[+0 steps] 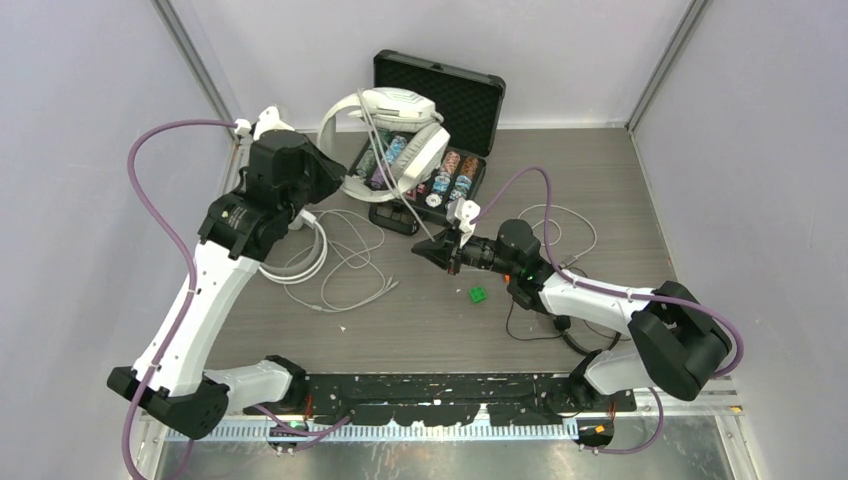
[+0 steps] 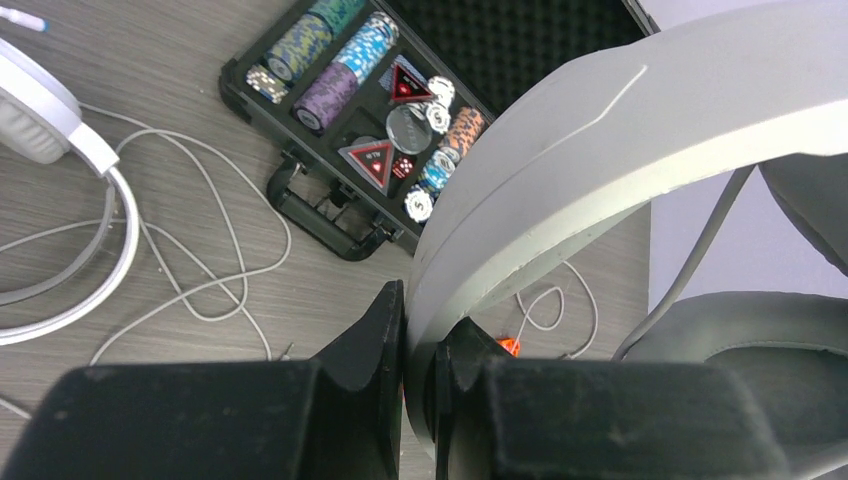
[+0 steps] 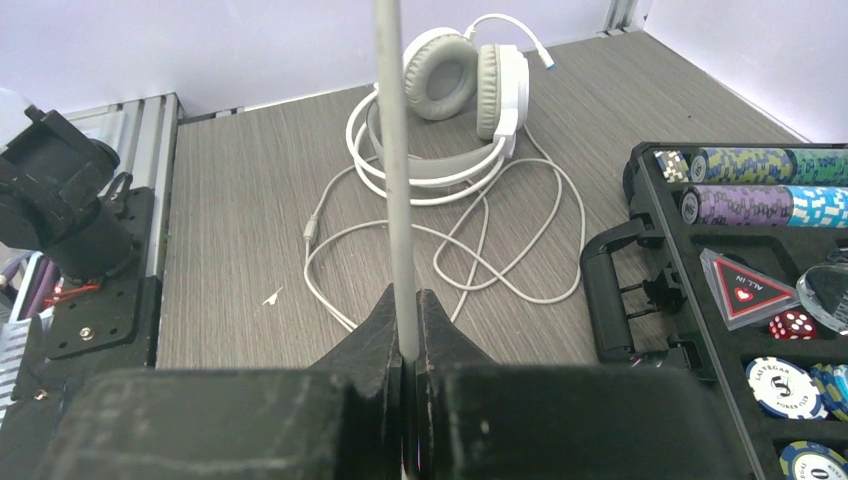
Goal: Wrap the headphones
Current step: Wrap the headphones cable around the headphones.
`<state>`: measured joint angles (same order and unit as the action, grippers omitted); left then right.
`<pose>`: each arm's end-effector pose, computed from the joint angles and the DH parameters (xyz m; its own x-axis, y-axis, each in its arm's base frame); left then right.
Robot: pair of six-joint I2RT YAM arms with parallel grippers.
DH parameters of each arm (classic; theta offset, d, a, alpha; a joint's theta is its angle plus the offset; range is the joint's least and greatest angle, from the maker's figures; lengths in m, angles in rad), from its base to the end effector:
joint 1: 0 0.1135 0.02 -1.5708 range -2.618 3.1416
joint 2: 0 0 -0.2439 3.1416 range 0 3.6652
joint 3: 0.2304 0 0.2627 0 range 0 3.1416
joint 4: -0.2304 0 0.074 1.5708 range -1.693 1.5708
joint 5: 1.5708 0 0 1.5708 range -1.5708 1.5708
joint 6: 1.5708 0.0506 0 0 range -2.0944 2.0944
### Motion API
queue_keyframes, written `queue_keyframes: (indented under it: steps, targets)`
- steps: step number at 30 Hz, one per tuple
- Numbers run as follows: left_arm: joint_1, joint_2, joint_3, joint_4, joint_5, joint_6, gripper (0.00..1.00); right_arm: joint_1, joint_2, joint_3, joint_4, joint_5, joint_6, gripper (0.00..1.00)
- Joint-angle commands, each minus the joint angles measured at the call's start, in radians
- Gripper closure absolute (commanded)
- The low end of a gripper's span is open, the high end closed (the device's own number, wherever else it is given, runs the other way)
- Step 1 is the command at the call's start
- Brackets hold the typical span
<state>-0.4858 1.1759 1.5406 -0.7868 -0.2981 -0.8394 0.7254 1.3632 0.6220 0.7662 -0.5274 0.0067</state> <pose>0.2327 -0.1061 0.4358 -0.3978 -0.5944 -0.6988 -0.1298 0.7905 -0.5986 0.2200 0.2291 0.2267 0.0123 0.0187 -0.9997 -0.9498 0.3127 -0.0059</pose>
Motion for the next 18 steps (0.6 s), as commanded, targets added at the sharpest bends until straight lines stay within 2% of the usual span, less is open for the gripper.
queue_keyframes:
  steps: [1, 10, 18]
  targets:
    - [0.05, -0.046, 0.064, 0.17, 0.056, -0.105, 1.0, 0.002, -0.001, -0.005, 0.019, 0.01, 0.009, 1.0]
    - [0.088, 0.014, 0.039, 0.248, 0.04, -0.079, 1.0, 0.015, -0.016, 0.01, 0.018, -0.085, -0.002, 0.99]
    - [0.095, 0.062, 0.028, 0.318, 0.0, -0.075, 1.0, 0.038, -0.025, -0.002, -0.018, -0.102, -0.057, 0.99]
